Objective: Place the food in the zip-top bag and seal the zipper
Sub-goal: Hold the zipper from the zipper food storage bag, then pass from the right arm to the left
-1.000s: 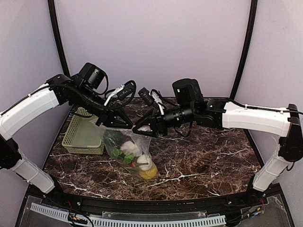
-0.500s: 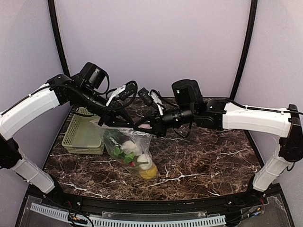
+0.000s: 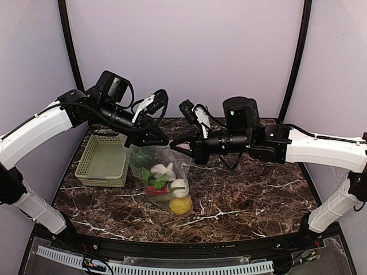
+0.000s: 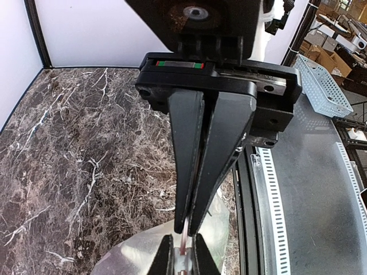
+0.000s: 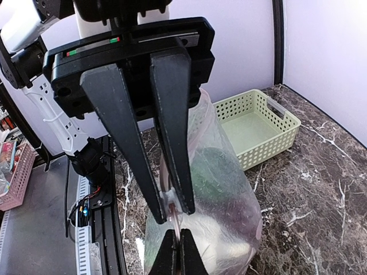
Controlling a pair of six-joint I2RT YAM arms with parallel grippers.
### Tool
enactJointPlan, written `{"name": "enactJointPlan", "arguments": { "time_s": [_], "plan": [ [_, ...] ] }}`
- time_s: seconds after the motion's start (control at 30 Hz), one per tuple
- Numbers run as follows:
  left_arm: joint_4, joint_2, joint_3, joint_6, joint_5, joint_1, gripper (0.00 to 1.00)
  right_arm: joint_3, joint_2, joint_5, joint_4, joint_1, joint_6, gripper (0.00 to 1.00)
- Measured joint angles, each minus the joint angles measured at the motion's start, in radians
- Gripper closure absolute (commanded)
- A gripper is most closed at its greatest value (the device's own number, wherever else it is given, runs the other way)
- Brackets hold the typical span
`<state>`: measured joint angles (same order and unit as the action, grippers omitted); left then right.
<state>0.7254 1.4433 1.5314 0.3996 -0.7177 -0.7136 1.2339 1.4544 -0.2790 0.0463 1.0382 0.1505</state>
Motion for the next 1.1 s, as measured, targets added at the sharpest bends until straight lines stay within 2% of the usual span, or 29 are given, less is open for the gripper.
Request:
{"name": "enactJointPlan", "arguments": {
  "time_s": [0.77, 0.83, 0.9, 0.97, 1.03, 1.1],
  "plan": [
    [-0.025, 0.000, 0.000, 0.005, 0.014, 0.000, 0.99, -0.059, -0.056, 0.047, -0.021, -0.002, -0.012, 1.00],
    [-0.025, 0.000, -0.001, 0.000, -0.007, 0.000, 0.86, -0.065, -0.063, 0.014, -0.032, -0.006, -0.017, 1.00],
    [-0.025, 0.000, -0.003, -0.010, -0.040, 0.000, 0.50, -0.079, -0.074, -0.048, -0.049, -0.015, -0.019, 1.00],
    [0.013, -0.015, -0.011, -0.026, -0.040, 0.026, 0.26, -0.092, -0.099, -0.123, -0.010, -0.036, -0.019, 1.00],
    [0.038, -0.047, -0.032, -0.055, -0.038, 0.088, 0.15, -0.093, -0.126, -0.179, 0.033, -0.064, -0.018, 1.00],
    [0.031, -0.077, -0.048, -0.088, -0.031, 0.121, 0.10, -0.090, -0.136, -0.210, 0.045, -0.078, -0.017, 1.00]
  ]
}}
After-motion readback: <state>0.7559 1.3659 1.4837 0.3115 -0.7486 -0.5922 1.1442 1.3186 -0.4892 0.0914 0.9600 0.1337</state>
